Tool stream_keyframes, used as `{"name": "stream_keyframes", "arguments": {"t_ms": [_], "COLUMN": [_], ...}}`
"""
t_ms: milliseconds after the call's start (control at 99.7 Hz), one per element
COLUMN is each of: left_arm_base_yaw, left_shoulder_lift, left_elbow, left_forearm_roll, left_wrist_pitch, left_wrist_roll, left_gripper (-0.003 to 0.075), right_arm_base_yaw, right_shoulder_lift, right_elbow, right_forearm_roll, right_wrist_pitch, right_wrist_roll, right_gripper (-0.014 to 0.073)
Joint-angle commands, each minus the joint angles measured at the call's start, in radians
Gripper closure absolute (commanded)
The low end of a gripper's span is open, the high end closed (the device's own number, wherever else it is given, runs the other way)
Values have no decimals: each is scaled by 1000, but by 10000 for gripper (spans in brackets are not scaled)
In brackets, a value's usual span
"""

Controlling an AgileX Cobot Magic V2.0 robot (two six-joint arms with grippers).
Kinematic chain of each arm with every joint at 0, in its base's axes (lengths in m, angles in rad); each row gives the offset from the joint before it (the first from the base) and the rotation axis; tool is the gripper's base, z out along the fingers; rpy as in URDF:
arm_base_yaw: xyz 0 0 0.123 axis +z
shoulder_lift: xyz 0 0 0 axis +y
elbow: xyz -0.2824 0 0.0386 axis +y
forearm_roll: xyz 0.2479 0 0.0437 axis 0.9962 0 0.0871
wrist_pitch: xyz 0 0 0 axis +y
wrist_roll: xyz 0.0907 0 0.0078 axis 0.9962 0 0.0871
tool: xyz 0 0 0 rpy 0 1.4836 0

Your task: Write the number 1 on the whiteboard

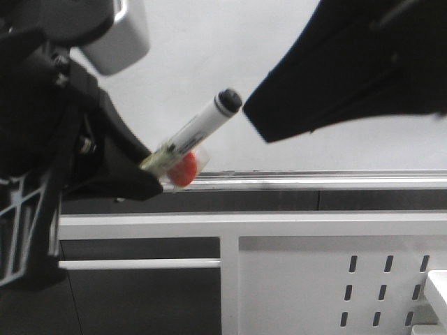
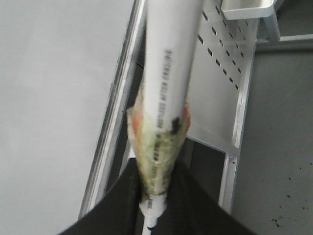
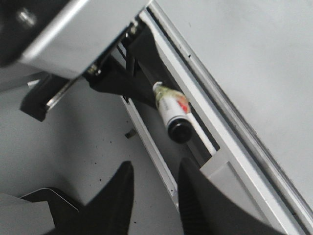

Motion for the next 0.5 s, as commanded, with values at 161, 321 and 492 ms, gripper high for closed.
{"name": "stream_keyframes", "arguments": {"t_ms": [161, 321, 492], "left_arm_base_yaw": [-13, -13, -13], "left_shoulder_lift": [-26, -26, -26], "left_elbow": [-53, -53, -53], "left_forearm_roll": [-15, -15, -17], "left_wrist_pitch": [-3, 11, 26], "left_wrist_roll": [-5, -5, -5], "left_gripper": [740, 740, 740], "right_arm_base_yaw": [3, 3, 3], "right_shoulder_lift": [20, 20, 20], "right_elbow": [-34, -34, -34], "right_forearm_roll": [-48, -55, -55], "right_wrist_pitch": [-156, -156, -186], "right_wrist_roll": [-14, -14, -14], "right_gripper": [389, 249, 176]}}
